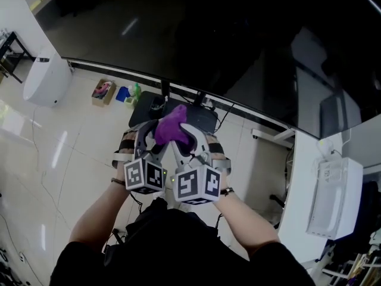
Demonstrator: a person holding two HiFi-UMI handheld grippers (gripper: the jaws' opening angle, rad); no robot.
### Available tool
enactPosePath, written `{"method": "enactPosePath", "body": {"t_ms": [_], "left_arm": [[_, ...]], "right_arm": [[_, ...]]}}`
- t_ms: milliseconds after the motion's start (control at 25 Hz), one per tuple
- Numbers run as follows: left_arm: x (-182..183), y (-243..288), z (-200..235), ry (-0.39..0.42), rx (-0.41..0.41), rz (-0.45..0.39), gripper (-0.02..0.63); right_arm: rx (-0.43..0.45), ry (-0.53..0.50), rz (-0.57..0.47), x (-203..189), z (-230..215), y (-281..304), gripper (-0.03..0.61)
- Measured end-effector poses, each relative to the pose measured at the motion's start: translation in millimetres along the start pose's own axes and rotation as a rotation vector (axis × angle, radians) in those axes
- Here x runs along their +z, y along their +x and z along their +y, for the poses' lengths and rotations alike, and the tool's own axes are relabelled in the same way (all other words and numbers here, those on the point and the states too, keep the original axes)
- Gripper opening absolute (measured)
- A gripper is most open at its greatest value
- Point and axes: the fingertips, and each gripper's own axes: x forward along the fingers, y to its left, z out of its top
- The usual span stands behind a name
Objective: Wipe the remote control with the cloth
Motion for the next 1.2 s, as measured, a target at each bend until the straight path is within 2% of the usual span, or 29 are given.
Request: {"method": "enactPosePath", "body": {"t_ms": [80,200,320,400,440,520,640,720,800,880,960,1080,1200], "left_arm": [[8,-6,0,0.013,0.011,-0.010,0.253],[16,-13,1,0.035,0.030,-0.024,0.253],[16,-21,3,0.038,0.042,-0.029,0.253],[18,-27,4,-0.001,0.041,-0.042,0.253],[18,-29,5,-0.054,0.032,-0.058,0.253],[18,-34,10,-0.249,-0.026,-0.118,0.253],[25,-45,28,-0.676,-0.169,-0.290,0.253],[33,-55,44,-0.976,-0.252,-0.430,0.253],[46,-65,57,-1.187,-0.335,-0.552,0.253],[60,-76,64,-1.295,-0.418,-0.644,0.253],[71,-85,62,-1.339,-0.502,-0.700,0.253],[80,-94,49,-1.333,-0.600,-0.715,0.253],[83,-99,33,-1.309,-0.669,-0.692,0.253]], "right_arm": [[0.010,-0.039,-0.001,7,10,-4,0.118],[-0.039,-0.058,0.021,1,-3,-12,0.118],[-0.118,-0.038,0.034,-6,-30,-25,0.118],[-0.167,0.006,0.004,-5,-48,-38,0.118],[-0.185,0.050,-0.034,-1,-58,-46,0.118],[-0.190,0.206,-0.140,7,-75,-63,0.118],[-0.121,0.486,-0.275,1,-86,-75,0.118],[-0.038,0.636,-0.333,-7,-80,-72,0.118],[0.076,0.765,-0.356,-8,-63,-64,0.118],[0.172,0.847,-0.355,-9,-45,-57,0.118],[0.254,0.896,-0.356,-7,-29,-53,0.118],[0.304,0.915,-0.381,0,-22,-55,0.118],[0.277,0.888,-0.417,8,-37,-62,0.118]]}}
